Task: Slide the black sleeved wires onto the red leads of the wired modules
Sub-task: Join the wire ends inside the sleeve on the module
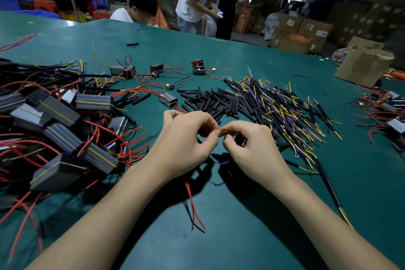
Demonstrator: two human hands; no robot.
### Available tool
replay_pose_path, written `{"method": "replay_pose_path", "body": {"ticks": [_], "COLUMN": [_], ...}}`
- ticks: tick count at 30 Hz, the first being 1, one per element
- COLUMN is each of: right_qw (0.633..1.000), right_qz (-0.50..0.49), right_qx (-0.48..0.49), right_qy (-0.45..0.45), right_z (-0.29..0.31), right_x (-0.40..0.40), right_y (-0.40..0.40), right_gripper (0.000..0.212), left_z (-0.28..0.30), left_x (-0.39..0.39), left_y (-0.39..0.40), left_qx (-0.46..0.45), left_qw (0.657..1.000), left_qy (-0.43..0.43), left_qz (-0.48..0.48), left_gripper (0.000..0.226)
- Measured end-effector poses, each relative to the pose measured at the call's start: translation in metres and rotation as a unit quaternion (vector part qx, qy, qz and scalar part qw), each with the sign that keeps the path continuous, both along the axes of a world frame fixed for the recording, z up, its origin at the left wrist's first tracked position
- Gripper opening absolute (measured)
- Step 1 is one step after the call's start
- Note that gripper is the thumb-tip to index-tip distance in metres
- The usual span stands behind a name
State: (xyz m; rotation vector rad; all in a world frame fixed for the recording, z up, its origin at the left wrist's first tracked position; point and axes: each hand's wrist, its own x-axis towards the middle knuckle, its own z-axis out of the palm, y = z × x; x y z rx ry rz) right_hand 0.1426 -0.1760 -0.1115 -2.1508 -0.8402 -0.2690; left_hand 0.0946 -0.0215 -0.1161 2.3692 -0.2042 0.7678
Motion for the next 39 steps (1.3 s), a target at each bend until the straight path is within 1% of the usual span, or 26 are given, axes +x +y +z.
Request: {"method": "replay_pose_path", "body": {"ticks": [4,5,7,9,12,14,16,18,19,20,21,22,23,24,26,27,29,31,34,39], "right_qw": [0.995,0.994,0.999,0.997,0.974,0.960,0.953,0.961,0.975,0.989,0.997,0.996,0.993,0.992,0.996,0.998,1.000,0.999,0.999,0.999], "right_qz": [-0.021,-0.018,0.004,0.026,0.066,0.091,0.104,0.094,0.077,0.053,0.030,0.013,0.006,0.008,0.014,0.016,0.016,0.015,0.015,0.027], "right_qx": [-0.047,-0.056,-0.042,-0.002,0.059,0.079,0.081,0.064,0.036,-0.003,-0.049,-0.087,-0.105,-0.100,-0.058,-0.032,0.003,-0.007,-0.022,0.006], "right_qy": [-0.088,-0.088,-0.024,0.074,0.207,0.253,0.274,0.253,0.207,0.136,0.054,-0.016,-0.058,-0.072,-0.065,-0.046,0.007,0.034,0.041,0.035], "right_z": [0.001,0.002,0.002,0.004,0.009,0.011,0.012,0.013,0.013,0.013,0.012,0.011,0.010,0.010,0.010,0.011,0.012,0.010,0.008,0.007], "right_x": [-0.001,0.000,0.001,0.001,0.004,0.006,0.007,0.008,0.008,0.009,0.009,0.008,0.006,0.005,0.005,0.006,0.007,0.008,0.009,0.009], "right_y": [-0.001,-0.002,-0.002,-0.002,-0.002,-0.005,-0.008,-0.009,-0.009,-0.009,-0.008,-0.007,-0.007,-0.007,-0.008,-0.010,-0.012,-0.014,-0.013,-0.013], "right_gripper": [0.013,0.013,0.012,0.013,0.015,0.020,0.019,0.018,0.017,0.016,0.014,0.013,0.012,0.011,0.012,0.013,0.016,0.016,0.016,0.017], "left_z": [0.001,0.001,0.001,0.001,0.001,0.001,0.001,0.001,0.001,0.001,0.001,0.002,0.003,0.005,0.009,0.010,0.012,0.013,0.014,0.015], "left_x": [0.000,0.000,-0.001,-0.001,-0.002,-0.002,-0.001,-0.001,0.000,0.000,0.000,-0.001,-0.001,-0.003,-0.005,-0.006,-0.009,-0.010,-0.009,-0.008], "left_y": [0.000,0.001,0.001,0.001,0.001,0.002,0.002,0.002,0.002,0.002,0.002,0.003,0.003,0.003,0.006,0.008,0.013,0.017,0.018,0.018], "left_qx": [-0.024,-0.023,-0.012,-0.004,0.003,0.003,0.001,-0.009,-0.015,-0.022,-0.031,-0.039,-0.046,-0.050,-0.050,-0.041,-0.020,-0.004,0.016,0.001], "left_qw": [1.000,1.000,1.000,1.000,1.000,1.000,1.000,1.000,0.999,0.999,0.998,0.998,0.997,0.997,0.997,0.998,0.997,0.996,0.993,0.997], "left_qy": [0.011,0.012,0.012,0.010,0.006,0.009,0.013,0.023,0.029,0.037,0.046,0.054,0.059,0.061,0.054,0.050,0.057,0.073,0.100,0.070], "left_qz": [0.007,0.010,0.015,0.017,0.019,0.017,0.015,0.015,0.014,0.013,0.012,0.012,0.013,0.013,0.014,0.020,0.038,0.054,0.054,0.034], "left_gripper": [0.011,0.011,0.011,0.011,0.011,0.012,0.011,0.010,0.009,0.010,0.013,0.017,0.020,0.020,0.010,0.007,0.015,0.014,0.008,0.007]}}
